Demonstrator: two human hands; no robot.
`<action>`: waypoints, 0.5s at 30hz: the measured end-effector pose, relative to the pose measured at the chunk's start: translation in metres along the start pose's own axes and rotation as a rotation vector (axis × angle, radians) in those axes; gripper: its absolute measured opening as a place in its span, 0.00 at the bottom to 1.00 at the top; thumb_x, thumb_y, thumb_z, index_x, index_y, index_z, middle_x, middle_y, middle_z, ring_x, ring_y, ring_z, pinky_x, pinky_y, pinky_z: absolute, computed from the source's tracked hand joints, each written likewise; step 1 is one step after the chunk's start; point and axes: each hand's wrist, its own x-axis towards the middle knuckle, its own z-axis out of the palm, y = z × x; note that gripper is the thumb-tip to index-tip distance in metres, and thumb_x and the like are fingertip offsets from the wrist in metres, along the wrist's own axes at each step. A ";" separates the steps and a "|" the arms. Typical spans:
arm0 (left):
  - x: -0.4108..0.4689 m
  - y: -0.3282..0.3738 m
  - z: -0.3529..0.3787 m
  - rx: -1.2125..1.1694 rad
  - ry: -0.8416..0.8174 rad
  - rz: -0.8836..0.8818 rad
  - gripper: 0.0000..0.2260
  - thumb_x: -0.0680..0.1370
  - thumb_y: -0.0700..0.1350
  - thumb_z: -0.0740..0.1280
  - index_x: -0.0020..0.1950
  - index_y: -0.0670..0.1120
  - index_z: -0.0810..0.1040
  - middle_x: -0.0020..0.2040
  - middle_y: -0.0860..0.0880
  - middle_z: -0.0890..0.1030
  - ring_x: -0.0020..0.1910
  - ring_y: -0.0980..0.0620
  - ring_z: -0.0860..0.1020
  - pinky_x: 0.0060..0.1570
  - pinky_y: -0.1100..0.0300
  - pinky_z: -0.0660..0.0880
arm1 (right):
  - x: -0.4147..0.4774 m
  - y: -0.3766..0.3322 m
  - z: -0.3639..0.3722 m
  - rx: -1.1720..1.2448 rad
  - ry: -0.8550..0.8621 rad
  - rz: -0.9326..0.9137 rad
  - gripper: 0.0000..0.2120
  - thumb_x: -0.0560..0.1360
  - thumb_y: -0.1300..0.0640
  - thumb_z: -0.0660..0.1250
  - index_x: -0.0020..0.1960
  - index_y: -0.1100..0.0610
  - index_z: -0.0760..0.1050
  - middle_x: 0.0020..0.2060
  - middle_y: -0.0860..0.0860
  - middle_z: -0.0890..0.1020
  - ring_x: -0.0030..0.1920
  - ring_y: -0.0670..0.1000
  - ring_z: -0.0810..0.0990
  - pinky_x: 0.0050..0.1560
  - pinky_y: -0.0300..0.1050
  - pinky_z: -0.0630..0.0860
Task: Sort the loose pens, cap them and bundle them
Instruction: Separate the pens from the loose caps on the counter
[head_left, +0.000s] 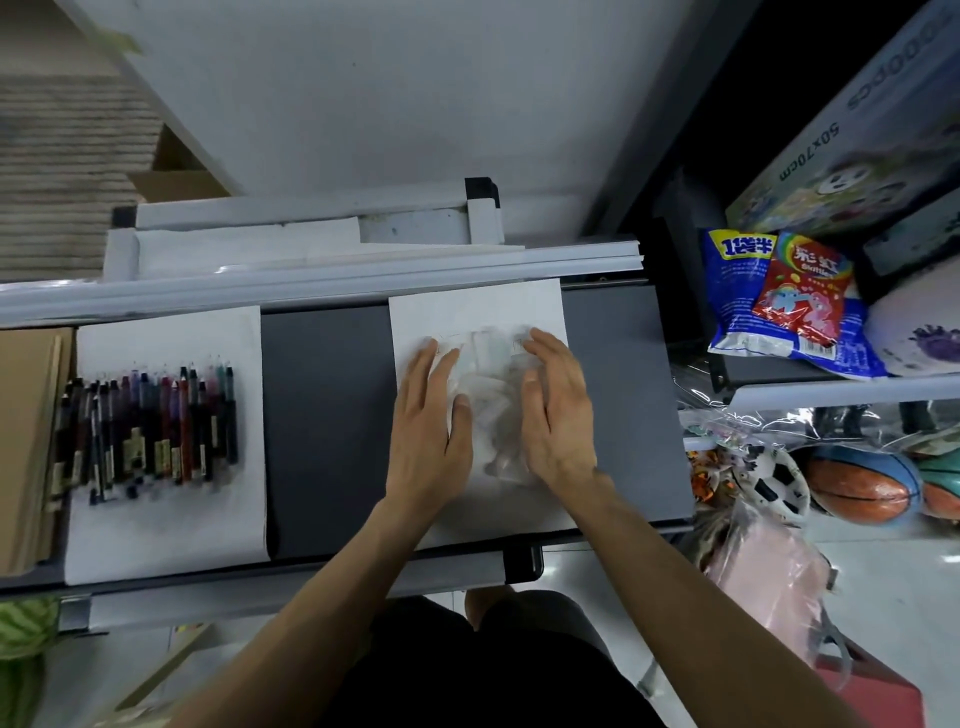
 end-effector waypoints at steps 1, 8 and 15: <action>0.000 0.001 0.002 0.010 -0.008 0.005 0.23 0.86 0.50 0.53 0.82 0.51 0.61 0.85 0.54 0.55 0.84 0.56 0.50 0.81 0.50 0.55 | 0.000 0.002 0.000 -0.024 -0.016 0.003 0.18 0.87 0.53 0.53 0.74 0.54 0.71 0.74 0.45 0.72 0.77 0.45 0.66 0.77 0.50 0.67; 0.002 0.004 0.004 0.045 -0.043 0.031 0.23 0.86 0.49 0.54 0.81 0.49 0.63 0.84 0.52 0.58 0.84 0.54 0.51 0.82 0.50 0.56 | -0.007 0.004 -0.002 -0.074 0.001 0.034 0.19 0.88 0.50 0.51 0.75 0.52 0.70 0.74 0.45 0.73 0.78 0.45 0.65 0.77 0.52 0.66; 0.009 0.011 -0.032 0.048 -0.172 0.010 0.23 0.85 0.49 0.60 0.80 0.51 0.63 0.82 0.52 0.60 0.82 0.53 0.56 0.79 0.56 0.58 | 0.002 -0.016 -0.017 -0.174 -0.107 0.057 0.19 0.85 0.54 0.57 0.76 0.52 0.66 0.76 0.46 0.68 0.77 0.46 0.65 0.78 0.48 0.65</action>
